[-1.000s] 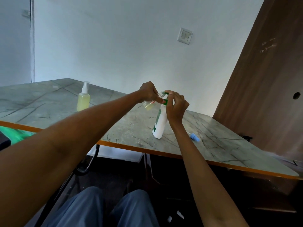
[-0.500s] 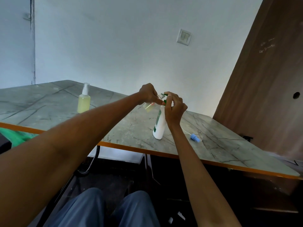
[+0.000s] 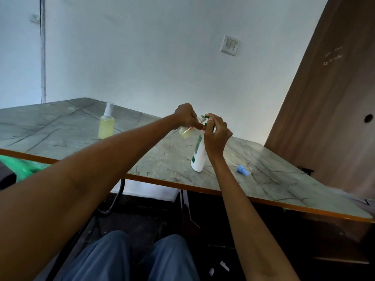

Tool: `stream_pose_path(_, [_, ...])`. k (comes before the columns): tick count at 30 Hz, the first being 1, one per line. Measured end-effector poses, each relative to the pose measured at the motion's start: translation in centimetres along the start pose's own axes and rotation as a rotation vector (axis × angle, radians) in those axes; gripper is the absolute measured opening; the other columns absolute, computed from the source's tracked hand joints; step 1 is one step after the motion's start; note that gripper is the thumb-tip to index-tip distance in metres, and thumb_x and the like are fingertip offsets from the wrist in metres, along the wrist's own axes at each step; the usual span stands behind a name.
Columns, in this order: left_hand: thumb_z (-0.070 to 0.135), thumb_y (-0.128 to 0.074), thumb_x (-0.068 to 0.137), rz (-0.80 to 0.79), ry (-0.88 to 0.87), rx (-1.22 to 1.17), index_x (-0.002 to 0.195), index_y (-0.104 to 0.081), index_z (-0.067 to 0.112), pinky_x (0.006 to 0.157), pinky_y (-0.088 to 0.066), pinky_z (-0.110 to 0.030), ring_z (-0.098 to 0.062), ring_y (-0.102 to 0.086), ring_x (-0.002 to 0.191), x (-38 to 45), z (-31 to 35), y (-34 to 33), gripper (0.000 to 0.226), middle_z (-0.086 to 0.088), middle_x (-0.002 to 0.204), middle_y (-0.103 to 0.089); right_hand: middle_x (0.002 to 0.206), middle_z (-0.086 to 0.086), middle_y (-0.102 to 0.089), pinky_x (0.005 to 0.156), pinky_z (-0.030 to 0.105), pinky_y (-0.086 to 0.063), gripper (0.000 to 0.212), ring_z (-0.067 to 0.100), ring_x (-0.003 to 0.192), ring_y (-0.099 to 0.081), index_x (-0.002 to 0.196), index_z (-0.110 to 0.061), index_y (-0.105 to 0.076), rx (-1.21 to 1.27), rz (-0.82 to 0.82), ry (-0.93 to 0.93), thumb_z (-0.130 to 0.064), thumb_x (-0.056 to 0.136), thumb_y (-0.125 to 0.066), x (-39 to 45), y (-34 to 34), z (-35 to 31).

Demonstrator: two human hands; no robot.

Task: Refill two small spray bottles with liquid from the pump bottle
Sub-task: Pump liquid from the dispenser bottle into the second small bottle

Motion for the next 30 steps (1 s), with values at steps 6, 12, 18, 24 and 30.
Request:
stream_pose_path(6, [0.026,-0.085,0.062,0.010,0.000,-0.014,0.088,-0.071,-0.004,0.057,-0.041,-0.019,-0.008,-0.051,0.056,0.27,0.51,0.32,0.042,-0.002,0.065,-0.058,0.102,-0.003,-0.070,0.089,0.032,-0.032,0.033,0.016,0.097,-0.061,0.093,-0.013,-0.069,-0.018,-0.035,-0.075,-0.018,0.090,-0.036,0.68,-0.26,-0.20])
stream_pose_path(12, [0.024,-0.084,0.064,-0.026,0.005,-0.001,0.080,-0.067,0.004,0.055,-0.040,-0.018,-0.008,-0.049,0.056,0.21,0.27,-0.01,0.030,-0.001,0.066,-0.056,0.093,-0.004,-0.072,0.086,0.041,-0.042,0.030,0.016,0.088,-0.063,0.087,-0.014,-0.069,-0.019,0.028,-0.020,-0.016,0.090,-0.039,0.19,0.07,-0.02])
stream_pose_path(18, [0.025,-0.085,0.063,-0.027,0.008,-0.010,0.076,-0.068,0.001,0.052,-0.034,-0.018,-0.012,-0.044,0.058,0.18,-0.03,-0.23,0.032,-0.005,0.065,-0.055,0.099,-0.004,-0.072,0.086,0.029,-0.029,0.034,0.015,0.095,-0.060,0.093,-0.016,-0.071,-0.057,-0.004,-0.042,-0.021,0.091,-0.037,0.36,0.10,0.26])
stream_pose_path(24, [0.022,-0.083,0.064,-0.001,0.007,-0.025,0.093,-0.069,-0.007,0.050,-0.036,-0.016,-0.007,-0.045,0.055,0.48,0.36,0.25,0.043,-0.003,0.068,-0.056,0.105,-0.006,-0.069,0.090,0.028,-0.025,0.035,0.013,0.101,-0.057,0.097,-0.018,-0.069,-0.048,-0.059,-0.090,-0.029,0.090,-0.036,0.90,-0.29,0.31])
stream_pose_path(30, [0.021,-0.084,0.063,-0.028,0.005,0.000,0.093,-0.070,-0.006,0.052,-0.037,-0.015,-0.011,-0.048,0.063,0.43,0.05,-0.01,0.043,0.000,0.065,-0.056,0.098,-0.001,-0.072,0.090,0.038,-0.037,0.035,0.018,0.093,-0.063,0.093,-0.013,-0.071,-0.018,0.007,-0.048,-0.024,0.092,-0.037,0.19,-0.12,0.33])
Point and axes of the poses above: each hand's wrist, its own x-axis towards the middle knuckle, its own y-axis out of the back of the hand, z = x × y, the point moved 7 cm from there along x, towards the middle knuckle
